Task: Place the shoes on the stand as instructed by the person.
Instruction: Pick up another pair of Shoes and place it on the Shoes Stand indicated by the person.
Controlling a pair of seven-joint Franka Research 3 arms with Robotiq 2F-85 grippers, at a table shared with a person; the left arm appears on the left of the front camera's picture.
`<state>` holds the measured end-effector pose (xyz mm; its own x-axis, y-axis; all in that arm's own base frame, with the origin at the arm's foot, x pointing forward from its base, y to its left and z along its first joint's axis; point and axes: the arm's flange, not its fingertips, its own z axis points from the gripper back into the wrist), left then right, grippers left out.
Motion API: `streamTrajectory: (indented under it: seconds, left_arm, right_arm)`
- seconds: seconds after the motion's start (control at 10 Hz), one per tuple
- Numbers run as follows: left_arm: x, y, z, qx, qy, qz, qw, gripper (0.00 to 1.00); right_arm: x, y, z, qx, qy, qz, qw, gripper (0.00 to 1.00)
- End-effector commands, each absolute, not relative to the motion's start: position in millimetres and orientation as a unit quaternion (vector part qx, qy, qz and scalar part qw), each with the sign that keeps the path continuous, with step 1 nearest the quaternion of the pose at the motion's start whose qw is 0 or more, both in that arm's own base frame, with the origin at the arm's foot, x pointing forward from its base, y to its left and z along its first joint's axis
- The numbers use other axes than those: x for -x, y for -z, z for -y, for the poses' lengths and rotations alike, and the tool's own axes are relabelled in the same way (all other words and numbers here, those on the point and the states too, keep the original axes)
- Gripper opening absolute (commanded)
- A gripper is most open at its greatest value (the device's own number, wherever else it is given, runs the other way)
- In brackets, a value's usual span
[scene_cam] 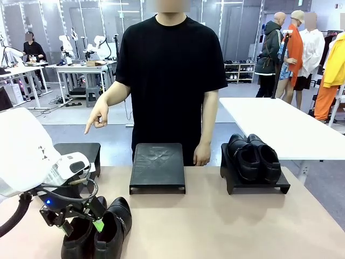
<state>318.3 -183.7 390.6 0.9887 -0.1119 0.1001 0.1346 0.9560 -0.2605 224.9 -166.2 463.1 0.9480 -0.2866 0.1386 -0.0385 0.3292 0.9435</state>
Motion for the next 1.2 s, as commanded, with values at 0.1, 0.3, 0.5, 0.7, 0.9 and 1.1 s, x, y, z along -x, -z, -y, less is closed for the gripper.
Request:
streamTrajectory:
  seconds: [0.1, 0.3, 0.5, 0.7, 0.9, 1.1]
  left_arm:
    - [-319.5, -391.6, 178.9, 0.135, 0.059, 0.038, 0.988, 1.0]
    - [-319.5, -391.6, 178.9, 0.135, 0.059, 0.038, 0.988, 1.0]
    - [-332.2, -392.9, 182.6, 0.137, 0.034, 0.066, 0.988, 1.0]
    - [-344.9, -396.7, 199.0, 0.113, 0.052, 0.06, 0.99, 1.0]
    - [-349.7, -392.5, 211.6, 0.084, 0.054, 0.043, 0.994, 1.0]
    - [-355.1, -383.1, 220.2, 0.068, 0.03, 0.018, 0.997, 1.0]
  right_arm:
    - [-223.5, -462.8, 167.4, -0.574, 0.068, 0.149, 0.802, 1.0]
    - [-223.5, -462.8, 167.4, -0.574, 0.068, 0.149, 0.802, 1.0]
    - [-223.5, -462.8, 167.4, -0.574, 0.068, 0.149, 0.802, 1.0]
    - [-223.5, -462.8, 167.4, -0.574, 0.068, 0.149, 0.802, 1.0]
    - [-223.5, -462.8, 167.4, -0.574, 0.068, 0.149, 0.802, 1.0]
    - [-223.5, -462.8, 167.4, -0.574, 0.068, 0.149, 0.802, 1.0]
